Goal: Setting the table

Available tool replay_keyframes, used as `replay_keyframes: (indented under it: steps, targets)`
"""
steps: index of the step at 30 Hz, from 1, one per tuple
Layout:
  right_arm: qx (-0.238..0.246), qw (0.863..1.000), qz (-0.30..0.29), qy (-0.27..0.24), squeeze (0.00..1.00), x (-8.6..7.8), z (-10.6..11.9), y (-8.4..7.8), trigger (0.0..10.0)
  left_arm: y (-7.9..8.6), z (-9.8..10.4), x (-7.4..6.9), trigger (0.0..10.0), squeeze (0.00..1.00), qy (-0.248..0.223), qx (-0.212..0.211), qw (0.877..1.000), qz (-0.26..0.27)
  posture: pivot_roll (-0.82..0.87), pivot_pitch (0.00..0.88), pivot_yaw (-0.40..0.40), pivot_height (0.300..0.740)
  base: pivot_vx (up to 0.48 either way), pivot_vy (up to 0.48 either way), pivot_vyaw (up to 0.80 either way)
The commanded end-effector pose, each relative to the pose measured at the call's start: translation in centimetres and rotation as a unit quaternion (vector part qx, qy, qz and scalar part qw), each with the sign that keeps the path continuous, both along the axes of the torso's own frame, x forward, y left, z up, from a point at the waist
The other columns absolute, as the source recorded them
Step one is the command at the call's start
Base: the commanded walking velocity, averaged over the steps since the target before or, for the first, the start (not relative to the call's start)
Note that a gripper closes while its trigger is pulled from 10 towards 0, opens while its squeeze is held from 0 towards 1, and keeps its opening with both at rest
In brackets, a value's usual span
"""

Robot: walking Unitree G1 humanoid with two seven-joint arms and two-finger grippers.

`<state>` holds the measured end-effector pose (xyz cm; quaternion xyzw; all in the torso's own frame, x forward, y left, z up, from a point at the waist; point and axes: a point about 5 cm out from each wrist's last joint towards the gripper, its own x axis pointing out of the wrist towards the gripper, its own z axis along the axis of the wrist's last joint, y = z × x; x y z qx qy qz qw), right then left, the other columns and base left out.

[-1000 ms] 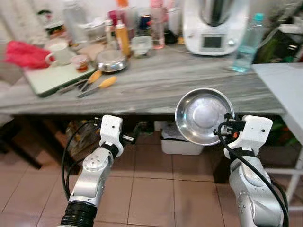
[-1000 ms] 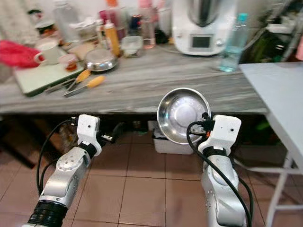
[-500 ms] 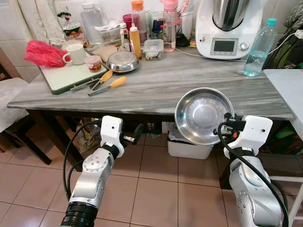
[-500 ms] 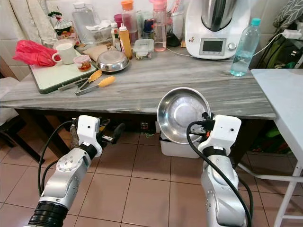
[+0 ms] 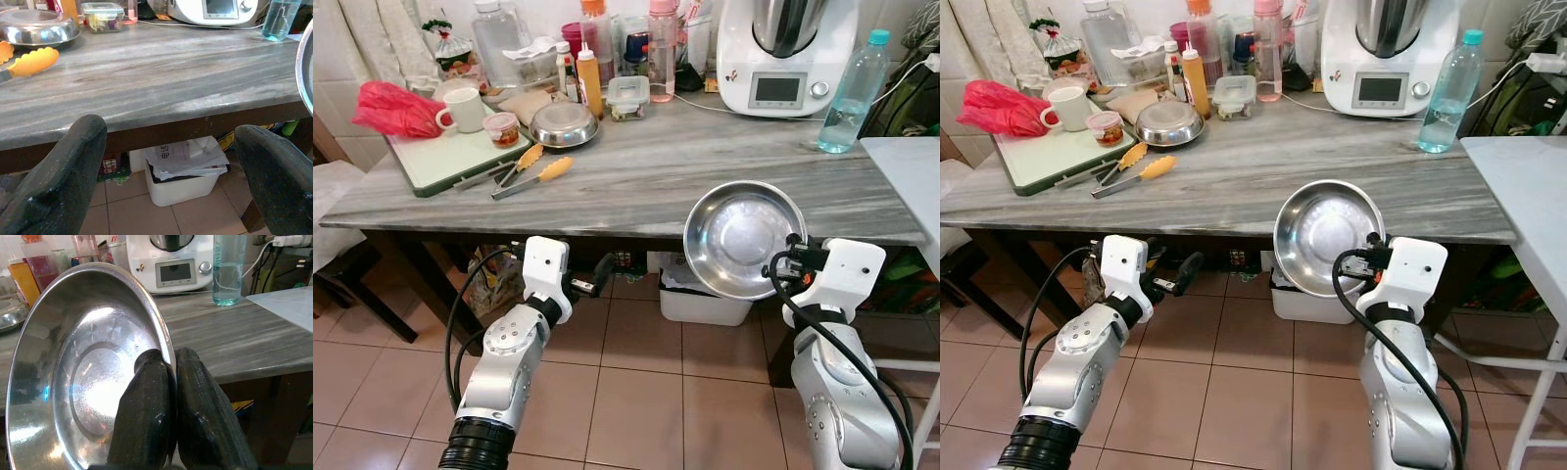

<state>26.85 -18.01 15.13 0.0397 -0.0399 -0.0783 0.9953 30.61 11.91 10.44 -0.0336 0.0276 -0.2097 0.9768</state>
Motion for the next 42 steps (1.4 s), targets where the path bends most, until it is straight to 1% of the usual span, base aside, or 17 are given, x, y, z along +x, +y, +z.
replay_keyframes:
  steps: [1,25,34,42]
  targets:
    - [0.001,1.0,-0.003,-0.008,0.0,0.17,0.4,0.07,10.0,0.06,0.22,-0.16,10.0,0.0,-0.003,-0.001,1.0,-0.006,-0.11,0.0,0.062,0.74,0.0,0.0,0.0]
    - [0.009,1.0,-0.008,-0.001,0.0,0.11,0.22,-0.05,10.0,-0.23,0.06,-0.49,10.0,0.0,-0.002,-0.002,1.0,-0.016,-0.12,0.0,0.063,0.74,0.267,0.0,0.0]
    - [0.009,1.0,-0.009,0.0,0.0,0.02,0.13,-0.11,10.0,-0.37,0.0,-0.51,10.0,0.0,-0.001,-0.002,1.0,-0.019,-0.12,0.0,0.062,0.74,0.281,0.0,-0.58]
    - [0.008,1.0,-0.01,-0.001,0.0,0.05,0.19,-0.15,10.0,-0.49,0.02,-0.42,10.0,0.0,-0.001,-0.004,1.0,-0.02,-0.12,0.0,0.062,0.74,0.279,0.0,0.0]
